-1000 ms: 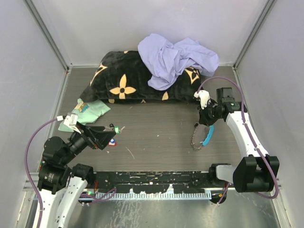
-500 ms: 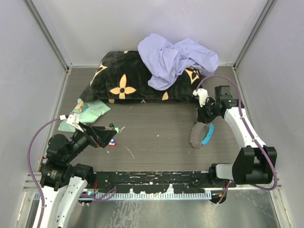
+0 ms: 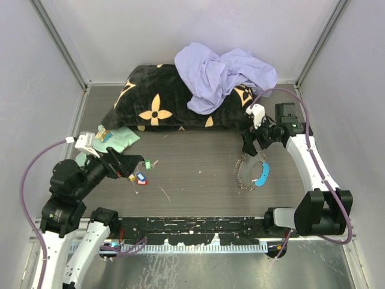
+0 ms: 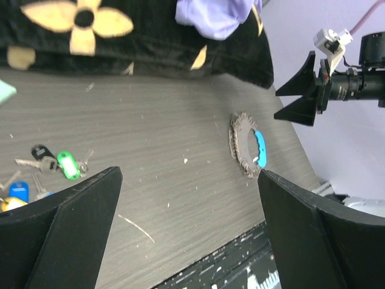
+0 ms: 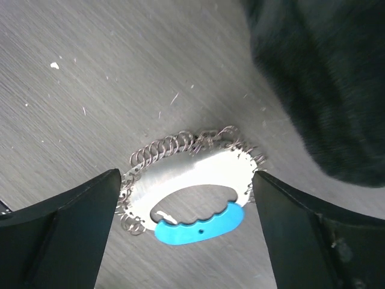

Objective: Remove the keys from the keyring
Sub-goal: Place the keyring at the center of the board, then reset both arms

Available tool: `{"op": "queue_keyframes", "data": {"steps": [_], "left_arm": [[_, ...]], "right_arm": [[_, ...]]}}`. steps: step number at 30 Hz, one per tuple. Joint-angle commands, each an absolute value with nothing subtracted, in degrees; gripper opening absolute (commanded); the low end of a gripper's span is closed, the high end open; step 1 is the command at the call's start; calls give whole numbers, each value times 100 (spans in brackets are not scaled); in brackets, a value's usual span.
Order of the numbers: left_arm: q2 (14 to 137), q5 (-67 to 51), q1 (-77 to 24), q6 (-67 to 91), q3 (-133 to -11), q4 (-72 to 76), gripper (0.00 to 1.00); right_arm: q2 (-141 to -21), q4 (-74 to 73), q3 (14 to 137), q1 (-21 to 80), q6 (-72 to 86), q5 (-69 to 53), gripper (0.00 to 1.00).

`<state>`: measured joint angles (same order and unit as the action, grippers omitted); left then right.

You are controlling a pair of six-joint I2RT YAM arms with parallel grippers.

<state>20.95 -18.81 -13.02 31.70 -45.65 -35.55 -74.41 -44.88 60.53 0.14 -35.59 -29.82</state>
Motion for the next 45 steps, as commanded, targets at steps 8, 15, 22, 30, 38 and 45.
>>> {"op": "queue_keyframes", "data": {"steps": [8, 15, 22, 30, 38, 45], "left_arm": [[3312, -1329, -1306, 2152, -7182, -4282, 98], [3753, -1546, -1304, 1859, -8340, -4493, 98], [3958, -1873, -1398, 1967, -8955, -4429, 98], [3931, -1986, -1446, 2008, -9078, -4406, 98], [3851, -2170, -1451, 2162, -8861, -4260, 98], [3799, -2207, -1456, 2197, -8701, -4193, 98]], "right_arm": [[-6128, -3364, 8079, -12, -1049, -2251, 100], [-6339, -4105, 9788, -9, -711, -2850, 100], [-6539, -4139, 10664, -9, 405, -4113, 100], [-6451, -4218, 11162, -9, 1177, -3682, 100], [-6290, -4272, 11029, -19, 1154, -3597, 100], [-6264, -4228, 10943, -35, 1104, -3674, 100]]}}
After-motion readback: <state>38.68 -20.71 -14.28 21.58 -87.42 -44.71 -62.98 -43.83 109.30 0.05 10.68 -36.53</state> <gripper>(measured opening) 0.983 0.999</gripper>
